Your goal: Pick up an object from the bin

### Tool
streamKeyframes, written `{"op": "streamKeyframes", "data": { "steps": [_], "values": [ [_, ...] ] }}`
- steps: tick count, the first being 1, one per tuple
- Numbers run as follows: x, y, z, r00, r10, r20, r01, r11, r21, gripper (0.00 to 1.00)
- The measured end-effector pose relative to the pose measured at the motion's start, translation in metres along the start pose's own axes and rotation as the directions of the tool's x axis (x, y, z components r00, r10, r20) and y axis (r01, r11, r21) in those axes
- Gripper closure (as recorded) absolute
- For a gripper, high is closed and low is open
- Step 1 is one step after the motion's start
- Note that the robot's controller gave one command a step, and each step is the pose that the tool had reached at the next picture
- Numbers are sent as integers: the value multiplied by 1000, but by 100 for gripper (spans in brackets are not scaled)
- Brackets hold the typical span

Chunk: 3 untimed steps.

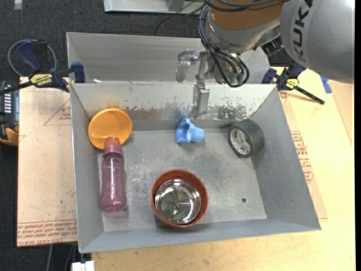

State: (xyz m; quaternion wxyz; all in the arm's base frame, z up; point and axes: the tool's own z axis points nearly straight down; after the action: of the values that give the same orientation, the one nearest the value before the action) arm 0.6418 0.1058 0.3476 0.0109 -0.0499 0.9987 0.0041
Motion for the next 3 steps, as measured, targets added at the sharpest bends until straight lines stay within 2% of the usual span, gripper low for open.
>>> {"op": "streamKeyframes", "data": {
  "steps": [1, 2, 3],
  "values": [
    [0, 8, -80, 965, -264, 12, 264, 965, 0, 0],
    [1, 6, 11, 982, -187, -6, 187, 982, -3, 0],
    [-2, 8, -13, 979, -205, -5, 205, 979, -2, 0]
  ]
}}
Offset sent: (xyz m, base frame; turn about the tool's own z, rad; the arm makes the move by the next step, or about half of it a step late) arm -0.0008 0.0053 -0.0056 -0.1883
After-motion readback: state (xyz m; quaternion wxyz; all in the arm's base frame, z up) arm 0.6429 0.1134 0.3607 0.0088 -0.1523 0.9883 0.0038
